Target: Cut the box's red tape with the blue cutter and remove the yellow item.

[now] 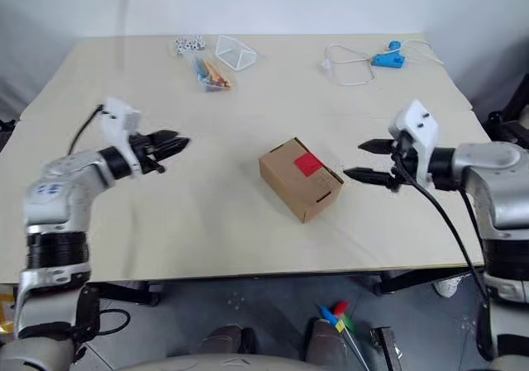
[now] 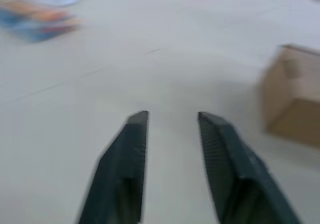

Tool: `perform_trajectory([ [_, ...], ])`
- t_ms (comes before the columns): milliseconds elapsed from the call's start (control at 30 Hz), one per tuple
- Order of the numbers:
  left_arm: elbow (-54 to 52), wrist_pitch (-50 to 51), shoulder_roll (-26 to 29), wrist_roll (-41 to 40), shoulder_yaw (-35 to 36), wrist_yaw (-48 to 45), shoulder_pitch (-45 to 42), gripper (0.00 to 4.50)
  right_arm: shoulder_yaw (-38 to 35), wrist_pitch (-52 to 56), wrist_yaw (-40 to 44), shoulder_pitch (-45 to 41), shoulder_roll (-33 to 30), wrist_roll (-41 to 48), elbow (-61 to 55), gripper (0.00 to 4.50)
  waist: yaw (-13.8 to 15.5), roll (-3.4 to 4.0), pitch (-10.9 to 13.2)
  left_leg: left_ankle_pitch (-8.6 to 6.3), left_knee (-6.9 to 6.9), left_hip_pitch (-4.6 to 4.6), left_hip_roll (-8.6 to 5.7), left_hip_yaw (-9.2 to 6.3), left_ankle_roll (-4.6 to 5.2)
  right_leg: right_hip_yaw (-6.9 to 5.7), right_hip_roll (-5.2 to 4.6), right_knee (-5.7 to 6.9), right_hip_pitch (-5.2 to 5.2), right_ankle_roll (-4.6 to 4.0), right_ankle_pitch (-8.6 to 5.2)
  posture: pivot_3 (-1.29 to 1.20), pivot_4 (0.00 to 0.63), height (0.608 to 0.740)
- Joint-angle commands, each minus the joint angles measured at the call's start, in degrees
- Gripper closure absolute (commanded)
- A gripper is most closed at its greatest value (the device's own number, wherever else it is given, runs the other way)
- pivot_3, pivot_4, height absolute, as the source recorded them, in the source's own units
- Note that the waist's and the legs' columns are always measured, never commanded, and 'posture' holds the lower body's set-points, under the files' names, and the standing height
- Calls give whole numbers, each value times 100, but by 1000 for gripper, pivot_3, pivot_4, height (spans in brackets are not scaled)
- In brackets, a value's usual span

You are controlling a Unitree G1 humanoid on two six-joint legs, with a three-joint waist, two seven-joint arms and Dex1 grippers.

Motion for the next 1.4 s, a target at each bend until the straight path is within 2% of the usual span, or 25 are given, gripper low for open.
perform_trajectory([
  [33, -522, 187, 236, -153, 280, 221, 201, 1448, -259, -119, -31, -12, 17, 303, -357, 0, 11, -2, 1, 0, 2, 0, 0, 2, 0, 2, 0, 0, 0, 0, 0, 0, 150, 740],
  [167, -485, 172, 636, -146, 482, 234, 428, 203, -321, -173, -53, 59, -18, 431, -425, 0, 25, -6, 3, 3, 6, 1, 1, 0, -4, 4, 0, 1, 3, 0, 0, 0, 150, 740],
  [200, -433, 131, 755, -139, 528, 207, 480, 26, -325, -205, -55, 77, -32, 440, -429, 0, 22, -7, 4, 4, 7, 1, 1, -1, -4, 4, 0, 2, 3, 0, 0, 0, 150, 740],
  [367, 186, -190, 1551, -221, 821, -313, 845, 26, -348, -337, -127, 74, -5, 514, -548, 0, 9, -6, 4, 3, 3, 3, 2, 2, -5, 4, 1, 1, 1, 0, 0, 0, 150, 740],
  [467, 606, -453, 1869, -213, 690, -825, 1079, 26, -294, -162, -160, 74, 40, 725, -921, 0, 12, -6, 4, 3, 3, 4, 2, 6, -5, 6, 1, 2, 1, 0, 0, 0, 150, 740],
  [600, 1705, -815, 2234, 84, 207, -1312, 887, 26, -204, -6, -279, 68, 155, 947, -1228, 0, 22, -13, 3, 4, 3, 4, 2, 13, -6, 5, 3, 3, 1, -1, 0, 0, 150, 740],
  [867, 3458, -1771, 2348, 469, -262, -1462, -32, 26, -144, 165, -330, 54, 39, 1048, -1350, 0, 10, -24, 6, 4, 3, 1, 2, 54, -6, 4, 4, 6, -3, -1, 0, 0, 150, 740],
  [967, 4051, -2028, 2277, 616, -410, -1486, -220, 579, -128, 231, -314, 114, -70, 1007, -1425, 0, 1, -24, 5, 4, -1, 3, 1, 59, -6, 5, 3, 7, -6, 0, 0, 0, 150, 740],
  [1033, 4255, -2226, 2239, 691, -452, -1424, -299, 1153, -157, 244, -277, 165, -148, 1021, -1441, 0, -15, -24, 6, 4, -3, 3, 1, 64, -6, 7, 3, 7, -9, 0, 0, 0, 150, 740],
  [1233, 4858, -2633, 2215, 889, -567, -1293, -503, 1153, -199, 294, -258, 225, -324, 1069, -1478, 0, -5, -40, 6, 4, -2, 2, 2, 68, -5, 11, 3, 9, -13, 0, 0, 0, 150, 740],
  [1400, 5305, -2584, 2213, 1101, -722, -1315, -682, 1153, -208, 346, -278, 205, -406, 1144, -1511, 0, 5, -45, 3, 4, -2, 3, 2, 68, -5, 12, 3, 10, -13, 0, 0, 0, 150, 740],
])
